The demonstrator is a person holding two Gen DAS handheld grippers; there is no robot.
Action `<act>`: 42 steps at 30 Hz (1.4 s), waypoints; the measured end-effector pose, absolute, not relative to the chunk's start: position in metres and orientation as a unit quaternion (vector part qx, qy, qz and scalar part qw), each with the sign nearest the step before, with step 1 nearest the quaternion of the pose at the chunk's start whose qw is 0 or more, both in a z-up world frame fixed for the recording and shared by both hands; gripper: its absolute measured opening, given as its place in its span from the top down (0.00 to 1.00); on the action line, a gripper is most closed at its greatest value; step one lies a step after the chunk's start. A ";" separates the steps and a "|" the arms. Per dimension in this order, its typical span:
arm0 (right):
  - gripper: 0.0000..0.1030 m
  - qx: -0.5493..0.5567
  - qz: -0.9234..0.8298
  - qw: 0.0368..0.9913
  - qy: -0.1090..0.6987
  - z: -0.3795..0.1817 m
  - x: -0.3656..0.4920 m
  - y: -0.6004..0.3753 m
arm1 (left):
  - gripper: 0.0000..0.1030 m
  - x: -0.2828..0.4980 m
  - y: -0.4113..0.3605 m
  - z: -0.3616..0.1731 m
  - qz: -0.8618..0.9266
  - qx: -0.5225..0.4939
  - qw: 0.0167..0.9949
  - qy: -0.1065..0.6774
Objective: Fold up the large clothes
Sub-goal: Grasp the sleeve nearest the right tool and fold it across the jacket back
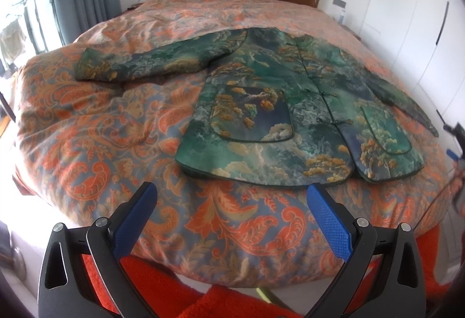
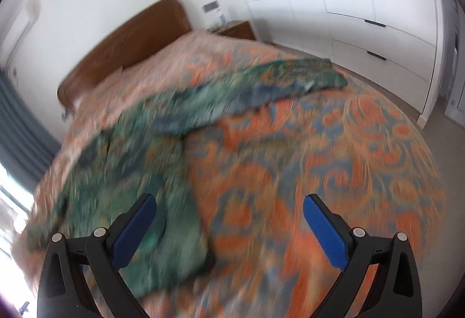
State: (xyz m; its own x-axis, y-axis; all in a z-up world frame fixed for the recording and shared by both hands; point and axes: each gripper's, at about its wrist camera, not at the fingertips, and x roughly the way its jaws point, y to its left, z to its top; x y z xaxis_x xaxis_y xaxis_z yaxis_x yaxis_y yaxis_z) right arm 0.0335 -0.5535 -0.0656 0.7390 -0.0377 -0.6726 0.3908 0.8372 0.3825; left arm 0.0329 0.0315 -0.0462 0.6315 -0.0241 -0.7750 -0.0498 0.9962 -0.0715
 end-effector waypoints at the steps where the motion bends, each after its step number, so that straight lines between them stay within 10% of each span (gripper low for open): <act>1: 0.00 0.280 -0.119 0.893 0.331 -0.068 0.044 -0.570 | 0.01 0.032 0.030 -0.046 0.009 -0.042 0.901 0.431; 12: 0.02 0.464 -0.162 0.829 0.268 -0.113 0.131 -0.706 | 0.01 0.041 0.006 -0.045 0.010 -0.021 0.896 0.444; 18: 0.29 0.511 -0.204 0.791 0.266 -0.144 0.160 -0.735 | 0.01 0.047 -0.004 -0.045 0.008 -0.011 0.893 0.450; 21: 0.51 0.518 -0.234 0.782 0.258 -0.153 0.169 -0.745 | 0.01 0.050 -0.007 -0.049 0.009 -0.010 0.888 0.459; 23: 0.84 0.513 -0.245 0.781 0.260 -0.155 0.175 -0.751 | 0.01 0.051 -0.008 -0.051 0.009 -0.009 0.886 0.463; 25: 0.89 0.483 -0.256 0.797 0.257 -0.145 0.181 -0.748 | 0.01 0.052 -0.009 -0.051 0.010 -0.007 0.887 0.462; 35: 0.91 0.138 -0.072 0.961 0.230 -0.006 0.200 -0.552 | 0.01 0.057 -0.020 -0.056 -0.007 -0.008 0.887 0.462; 42: 0.91 0.046 0.072 0.951 0.297 -0.032 0.214 -0.388 | 0.01 0.042 -0.011 -0.055 0.002 -0.006 0.890 0.456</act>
